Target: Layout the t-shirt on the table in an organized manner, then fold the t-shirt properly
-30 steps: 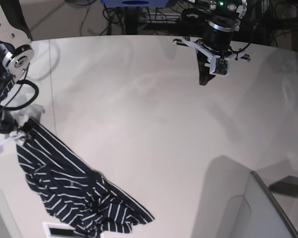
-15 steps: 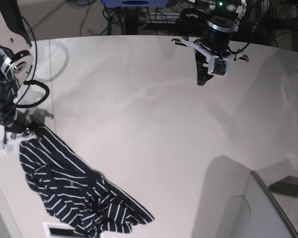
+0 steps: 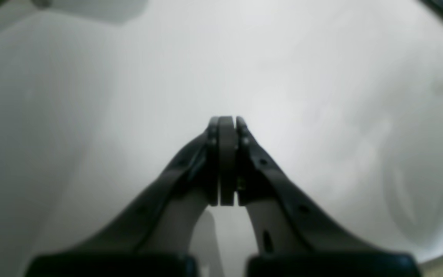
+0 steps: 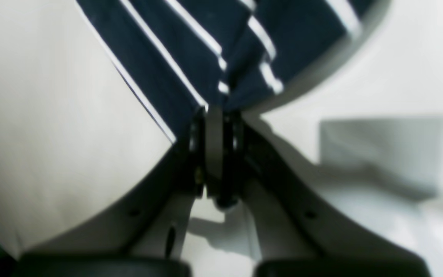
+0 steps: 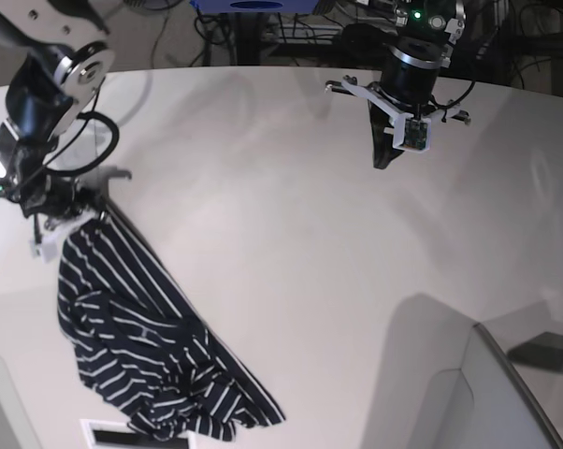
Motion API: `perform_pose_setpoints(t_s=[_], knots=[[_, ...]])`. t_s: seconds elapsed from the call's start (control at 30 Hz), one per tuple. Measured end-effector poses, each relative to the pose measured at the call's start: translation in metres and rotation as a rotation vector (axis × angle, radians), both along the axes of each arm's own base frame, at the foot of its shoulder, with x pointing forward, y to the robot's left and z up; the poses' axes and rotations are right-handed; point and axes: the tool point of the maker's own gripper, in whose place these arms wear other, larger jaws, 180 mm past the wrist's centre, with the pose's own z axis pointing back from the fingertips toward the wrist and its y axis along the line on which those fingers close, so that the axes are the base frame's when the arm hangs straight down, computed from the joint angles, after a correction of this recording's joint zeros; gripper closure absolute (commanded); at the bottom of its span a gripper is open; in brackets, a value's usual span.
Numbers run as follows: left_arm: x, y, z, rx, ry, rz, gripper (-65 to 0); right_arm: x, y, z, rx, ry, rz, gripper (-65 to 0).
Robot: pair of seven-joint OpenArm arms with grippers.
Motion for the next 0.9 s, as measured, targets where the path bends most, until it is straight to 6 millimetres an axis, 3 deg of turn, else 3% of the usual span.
perform_pose_setpoints(t_s=[0.2, 0.33, 0.5, 0.77, 0.9], knots=[[0.006, -0.002, -0.009, -0.002, 0.012, -0.007, 0.0, -0.070, 0.010, 0.006, -0.170, 0.096, 0.167, 0.0], [0.013, -0.009, -0.025, -0.005, 0.034, -0.012, 0.0, -0.119, 0.028, 0.009, -0.271, 0.171, 0.302, 0.0], [0.021, -0.082, -0.039, -0.084, 0.051, -0.183, 0.0, -0.149, 0.059, 0.012, -0.233, 0.175, 0.405, 0.0], [0.023, -0.209, -0.044, -0.198, 0.065, -0.444, 0.0, -0.151, 0.066, 0.012, -0.211, 0.168, 0.417, 0.0], [0.020, -0.229, -0.062, -0.195, 0.118, -0.476, 0.0, -0.152, 0.067, 0.012, -0.210, 0.169, 0.417, 0.0]])
